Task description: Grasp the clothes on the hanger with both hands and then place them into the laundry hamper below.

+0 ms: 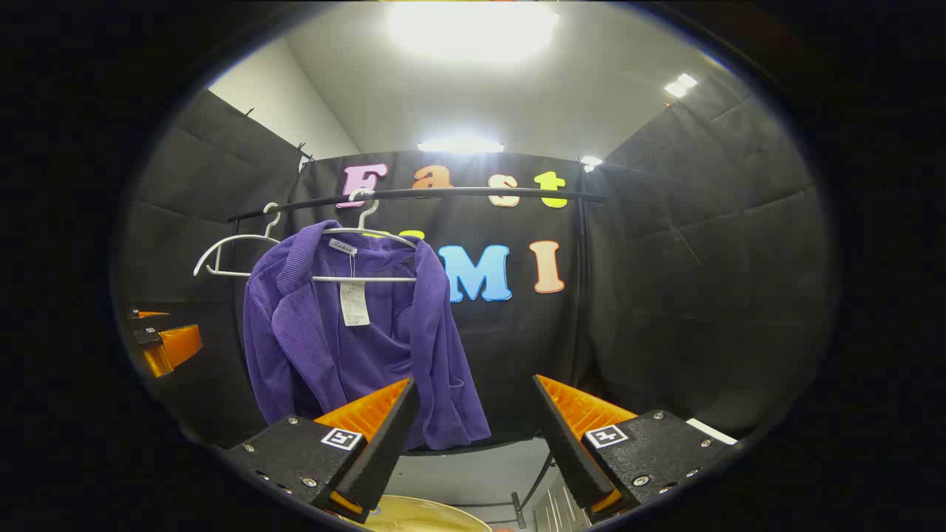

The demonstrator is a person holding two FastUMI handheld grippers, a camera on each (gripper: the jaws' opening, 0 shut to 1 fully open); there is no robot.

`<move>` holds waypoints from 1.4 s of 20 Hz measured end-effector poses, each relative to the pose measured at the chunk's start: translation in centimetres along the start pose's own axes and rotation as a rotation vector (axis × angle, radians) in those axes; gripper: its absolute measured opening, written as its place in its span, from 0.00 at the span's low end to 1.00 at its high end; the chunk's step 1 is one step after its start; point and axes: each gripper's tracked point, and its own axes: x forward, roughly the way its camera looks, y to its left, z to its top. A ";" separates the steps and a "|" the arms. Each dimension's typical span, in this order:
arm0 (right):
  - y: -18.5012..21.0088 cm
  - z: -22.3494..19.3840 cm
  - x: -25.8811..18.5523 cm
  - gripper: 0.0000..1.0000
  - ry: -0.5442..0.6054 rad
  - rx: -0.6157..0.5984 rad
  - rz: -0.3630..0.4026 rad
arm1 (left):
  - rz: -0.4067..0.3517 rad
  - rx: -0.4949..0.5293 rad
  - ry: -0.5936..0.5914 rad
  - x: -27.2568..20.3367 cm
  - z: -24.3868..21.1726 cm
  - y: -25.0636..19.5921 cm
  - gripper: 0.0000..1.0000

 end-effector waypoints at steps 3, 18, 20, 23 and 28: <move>-0.2 -0.1 -0.2 0.94 0.002 0.005 -0.010 | -0.011 0.002 0.001 -0.4 -0.2 -0.2 0.94; -1.2 -0.1 0.6 0.94 0.007 0.013 -0.008 | -0.043 0.002 -0.006 0.1 0.2 -2.0 0.99; -1.5 0.5 1.5 0.93 -0.007 0.012 -0.006 | -0.036 0.011 -0.007 0.6 0.4 -2.1 0.99; -1.9 1.6 3.4 0.93 -0.023 0.022 0.005 | -0.030 0.019 -0.011 1.8 1.3 -2.9 0.99; -1.8 3.8 7.9 0.93 -0.069 0.023 0.039 | -0.037 0.011 -0.036 5.8 3.0 -6.0 0.94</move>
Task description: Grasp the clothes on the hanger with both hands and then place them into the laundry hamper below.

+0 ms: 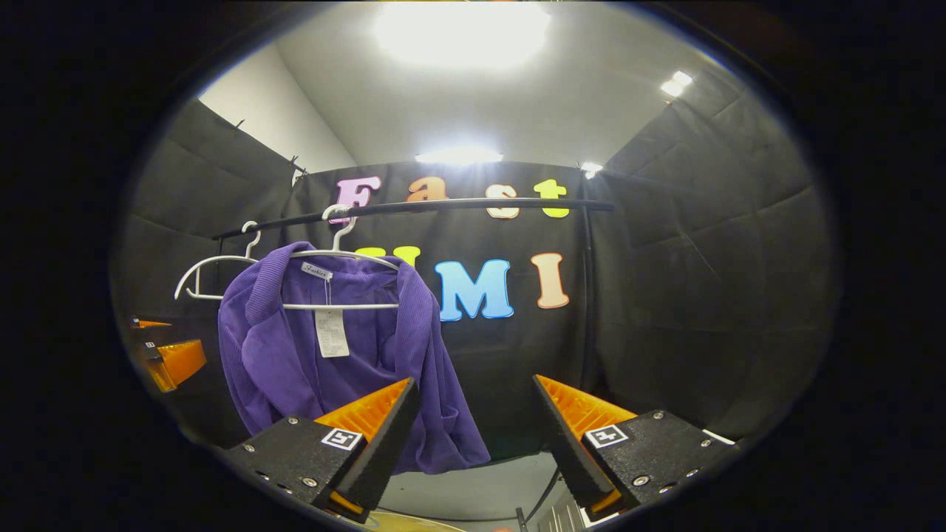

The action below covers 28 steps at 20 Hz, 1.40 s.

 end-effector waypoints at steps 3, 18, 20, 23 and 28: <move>0.6 1.5 3.0 0.93 -0.033 0.007 0.044 | -0.002 -0.023 0.005 2.4 -0.2 -1.7 0.94; 6.4 0.6 16.9 0.93 0.000 0.135 0.293 | 0.163 -0.041 0.143 13.8 -6.2 -3.4 0.94; 7.7 0.1 18.1 0.93 0.019 0.157 0.331 | 0.187 -0.023 0.144 14.6 -6.7 -3.3 0.94; 8.6 -1.2 19.2 0.92 0.053 0.154 0.366 | 0.224 -0.026 0.135 15.7 -7.2 -3.3 0.93; 10.0 -4.6 22.0 0.83 0.138 0.181 0.388 | 0.271 -0.006 0.122 16.7 -7.6 -3.0 0.94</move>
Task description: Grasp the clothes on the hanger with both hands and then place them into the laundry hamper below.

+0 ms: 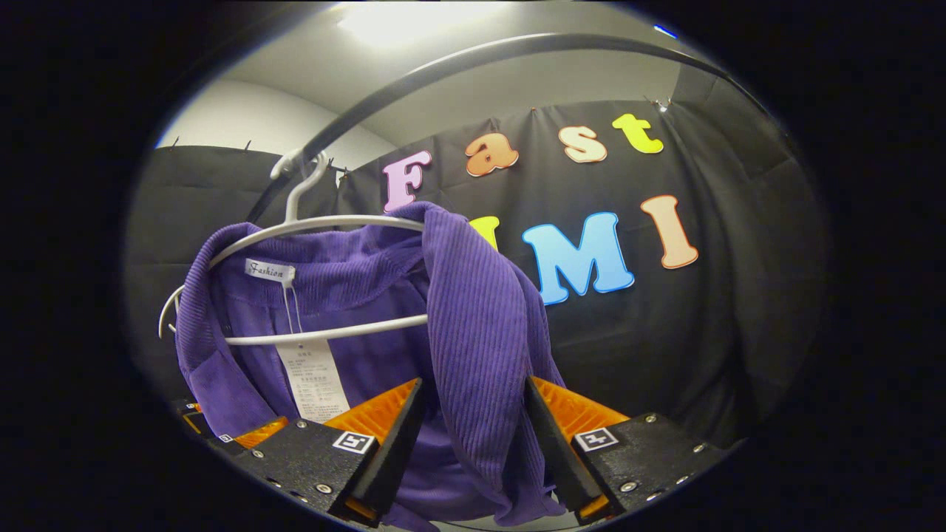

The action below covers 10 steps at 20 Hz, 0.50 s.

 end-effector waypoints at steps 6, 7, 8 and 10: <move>0.7 -0.1 0.8 0.30 0.018 0.019 0.079 | 0.052 0.031 0.011 0.8 -0.3 0.5 0.61; 0.7 0.8 0.5 0.14 -0.022 -0.002 0.089 | 0.021 0.023 0.011 0.8 -0.3 -0.1 0.51; 0.8 1.4 0.2 0.07 -0.054 -0.030 0.101 | 0.054 0.028 -0.001 1.3 -0.7 0.4 0.40; 1.4 2.3 -0.3 0.02 -0.094 -0.088 0.123 | 0.021 0.021 -0.023 -0.1 0.6 0.4 0.13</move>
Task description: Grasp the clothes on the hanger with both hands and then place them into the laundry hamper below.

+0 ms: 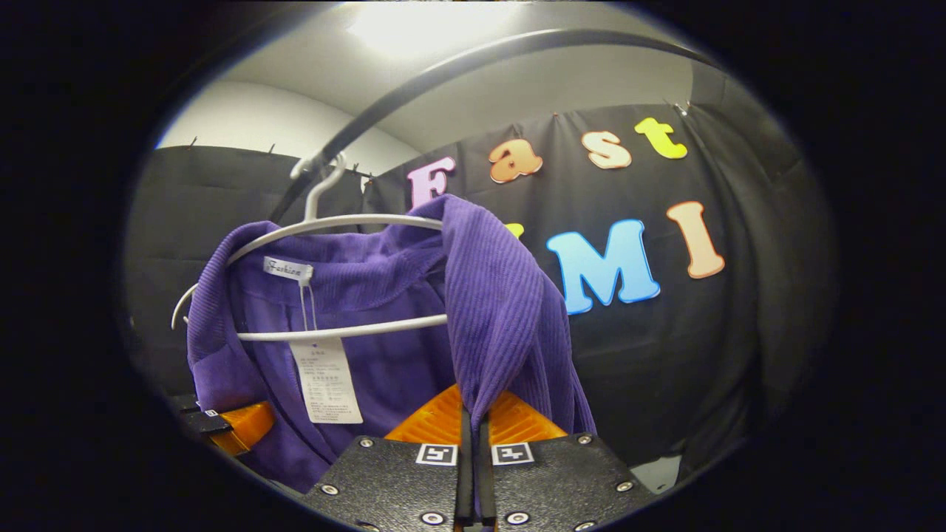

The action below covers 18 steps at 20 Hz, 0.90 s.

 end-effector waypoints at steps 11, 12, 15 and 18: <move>-0.4 10.5 -0.6 0.02 -0.260 -0.205 -0.020 | -0.096 -0.024 -0.054 -4.2 7.2 1.0 0.10; -0.7 11.1 -0.7 0.02 -0.272 -0.213 -0.029 | -0.091 -0.008 -0.069 -4.6 8.7 1.8 0.10; -1.8 12.2 -0.1 0.02 -0.285 -0.231 -0.055 | -0.075 0.032 -0.128 -6.1 12.6 4.3 0.10; -2.4 12.8 0.3 0.02 -0.306 -0.254 -0.071 | -0.072 0.062 -0.144 -6.6 14.8 6.2 0.10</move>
